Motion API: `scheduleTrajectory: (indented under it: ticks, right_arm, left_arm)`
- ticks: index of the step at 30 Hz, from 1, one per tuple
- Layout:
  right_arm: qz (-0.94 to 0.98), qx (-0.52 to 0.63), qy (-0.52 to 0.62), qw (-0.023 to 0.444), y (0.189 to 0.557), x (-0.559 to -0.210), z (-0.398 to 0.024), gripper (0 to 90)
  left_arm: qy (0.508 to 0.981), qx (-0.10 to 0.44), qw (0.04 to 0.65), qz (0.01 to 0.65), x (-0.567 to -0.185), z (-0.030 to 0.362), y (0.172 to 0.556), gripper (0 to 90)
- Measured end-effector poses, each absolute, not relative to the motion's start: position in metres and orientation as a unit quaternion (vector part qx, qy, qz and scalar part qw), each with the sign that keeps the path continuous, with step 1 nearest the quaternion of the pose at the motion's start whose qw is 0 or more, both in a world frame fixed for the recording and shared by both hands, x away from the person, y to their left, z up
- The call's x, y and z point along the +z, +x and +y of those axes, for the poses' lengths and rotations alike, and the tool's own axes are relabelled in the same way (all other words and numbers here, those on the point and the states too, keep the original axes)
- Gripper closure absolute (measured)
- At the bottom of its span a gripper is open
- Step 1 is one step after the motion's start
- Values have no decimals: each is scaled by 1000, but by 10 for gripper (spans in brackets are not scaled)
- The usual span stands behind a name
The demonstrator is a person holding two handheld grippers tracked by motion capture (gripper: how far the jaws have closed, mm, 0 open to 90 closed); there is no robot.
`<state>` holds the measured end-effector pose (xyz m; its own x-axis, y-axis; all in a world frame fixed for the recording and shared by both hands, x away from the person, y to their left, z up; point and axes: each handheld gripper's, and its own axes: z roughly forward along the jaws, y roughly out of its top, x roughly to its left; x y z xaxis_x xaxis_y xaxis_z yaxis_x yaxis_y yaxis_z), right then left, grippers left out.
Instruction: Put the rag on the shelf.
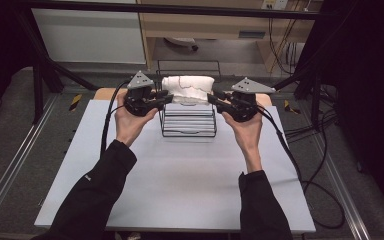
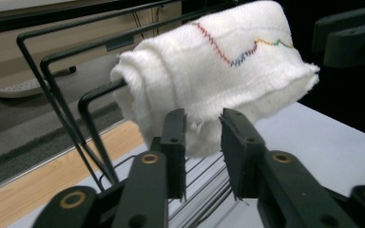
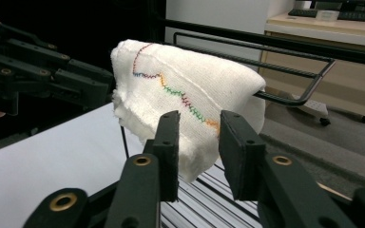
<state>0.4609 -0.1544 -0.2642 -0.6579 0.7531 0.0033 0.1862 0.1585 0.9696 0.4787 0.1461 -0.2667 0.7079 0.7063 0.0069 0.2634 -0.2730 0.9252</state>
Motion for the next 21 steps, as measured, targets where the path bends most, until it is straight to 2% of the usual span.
scheduleTrajectory:
  ticks: [6,10,13,21]
  right_arm:
    - [721,557,341,232,456,-267,-165,574]
    - [720,558,348,221,450,-268,-172,481]
    - [719,556,356,218,446,-270,-177,377]
    - [725,547,365,205,437,-284,-191,201]
  left_arm:
    - [776,213,503,315,-273,159,469,546]
    - [783,212,494,315,-279,169,460,460]
    - [785,211,489,316,-285,177,455,414]
    - [796,199,467,329,-305,201,442,272]
